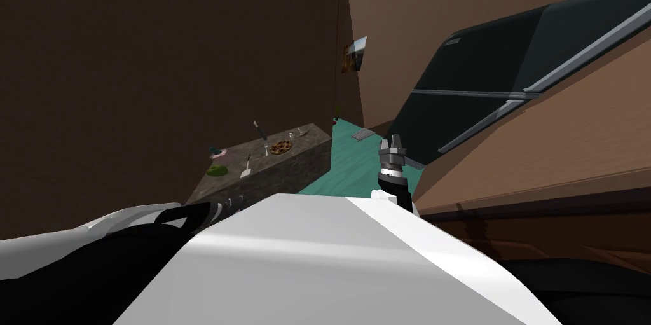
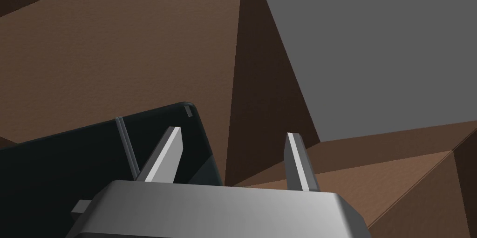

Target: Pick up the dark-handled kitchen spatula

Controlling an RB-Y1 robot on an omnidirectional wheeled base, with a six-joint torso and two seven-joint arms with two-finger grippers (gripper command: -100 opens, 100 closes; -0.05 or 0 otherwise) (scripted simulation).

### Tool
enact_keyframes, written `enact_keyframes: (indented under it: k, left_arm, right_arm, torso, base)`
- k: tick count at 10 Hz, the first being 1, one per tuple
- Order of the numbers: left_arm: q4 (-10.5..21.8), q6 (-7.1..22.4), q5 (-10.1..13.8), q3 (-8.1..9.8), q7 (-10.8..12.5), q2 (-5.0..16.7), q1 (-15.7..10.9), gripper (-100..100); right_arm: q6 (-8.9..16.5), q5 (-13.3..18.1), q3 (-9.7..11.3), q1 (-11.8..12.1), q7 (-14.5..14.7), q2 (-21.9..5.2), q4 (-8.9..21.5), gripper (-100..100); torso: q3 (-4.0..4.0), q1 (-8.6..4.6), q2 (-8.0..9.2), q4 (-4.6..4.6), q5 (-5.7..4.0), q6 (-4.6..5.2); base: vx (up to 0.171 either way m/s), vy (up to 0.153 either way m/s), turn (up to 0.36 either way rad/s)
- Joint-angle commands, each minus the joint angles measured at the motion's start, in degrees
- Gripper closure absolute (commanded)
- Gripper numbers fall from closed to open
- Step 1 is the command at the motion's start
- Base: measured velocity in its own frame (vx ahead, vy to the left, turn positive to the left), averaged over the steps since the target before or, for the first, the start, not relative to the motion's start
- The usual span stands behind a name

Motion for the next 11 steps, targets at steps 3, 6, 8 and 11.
enact_keyframes:
  k: [3, 6, 8, 11]
  left_arm:
    - [4.13, 5.01, 5.84, 0.31, -1.89, 5.71, 0.93, -100]
    - [4.13, 5.01, 5.84, 2.29, -1.89, 5.71, 2.70, -100]
    - [4.13, 5.01, 5.84, 0.31, -1.89, 5.71, 0.93, -100]
    - [5.79, 7.01, 7.40, -2.21, -2.49, 7.41, -1.56, -100]
  right_arm:
    - [0.00, 0.00, -0.01, 0.01, 0.00, -0.01, 0.00, 0]
    - [0.00, 0.00, -0.01, 0.01, 0.00, 0.00, 0.00, 0]
    - [0.00, 0.00, 0.01, 0.00, 0.00, 0.01, 0.00, 0]
    - [0.00, 0.00, -0.01, 0.02, 0.00, -0.01, 0.00, 0]
  torso:
    - [-0.10, 0.35, -0.16, -0.04, 0.08, 0.00]
    - [-0.06, -0.08, -0.09, -0.03, 0.02, -0.07]
    - [0.15, -0.43, 0.26, 0.06, -0.07, -0.08]
    - [-0.13, 0.27, -0.23, -0.05, 0.08, -0.05]
  base:
    - [0.125, 0.170, -0.303]
    - [0.067, 0.064, -0.012]
    - [-0.016, -0.018, 0.001]
    - [0.110, 0.143, -0.176]
